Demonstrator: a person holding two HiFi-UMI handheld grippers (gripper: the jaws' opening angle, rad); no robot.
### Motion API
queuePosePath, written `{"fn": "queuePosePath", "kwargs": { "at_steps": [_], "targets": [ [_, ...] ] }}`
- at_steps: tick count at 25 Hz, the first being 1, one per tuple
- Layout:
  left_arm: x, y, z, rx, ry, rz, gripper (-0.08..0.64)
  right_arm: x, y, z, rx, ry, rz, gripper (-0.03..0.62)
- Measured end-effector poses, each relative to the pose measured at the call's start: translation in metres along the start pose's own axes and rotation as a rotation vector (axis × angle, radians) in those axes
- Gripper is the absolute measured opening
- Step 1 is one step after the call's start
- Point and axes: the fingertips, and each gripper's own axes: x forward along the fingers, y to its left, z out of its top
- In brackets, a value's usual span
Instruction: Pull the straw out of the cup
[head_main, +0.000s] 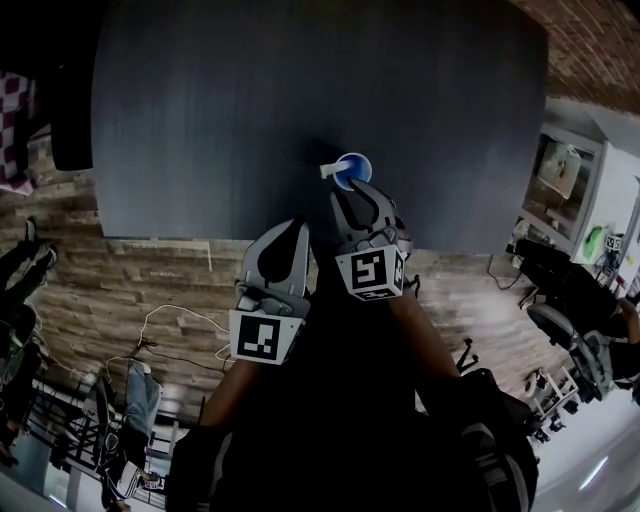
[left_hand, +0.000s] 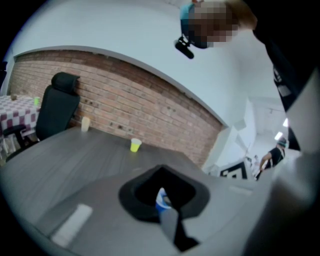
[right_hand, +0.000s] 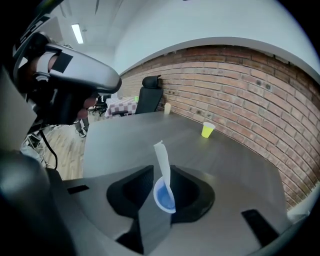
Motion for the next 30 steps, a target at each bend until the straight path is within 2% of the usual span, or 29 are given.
{"fn": "queuePosePath", "kwargs": {
  "at_steps": [14, 30],
  "targets": [
    [-0.002, 0.013, -0.006, -0.006, 0.020, 0.023, 0.005, 0.021, -0.001, -0.007, -0.081, 0.042, -0.004, 0.077],
    [0.000, 0.016, -0.009, -0.020, 0.025, 0.029, 0.005, 0.034, -0.005, -0.007, -0.120, 0.062, 0.001, 0.077]
  ]
}}
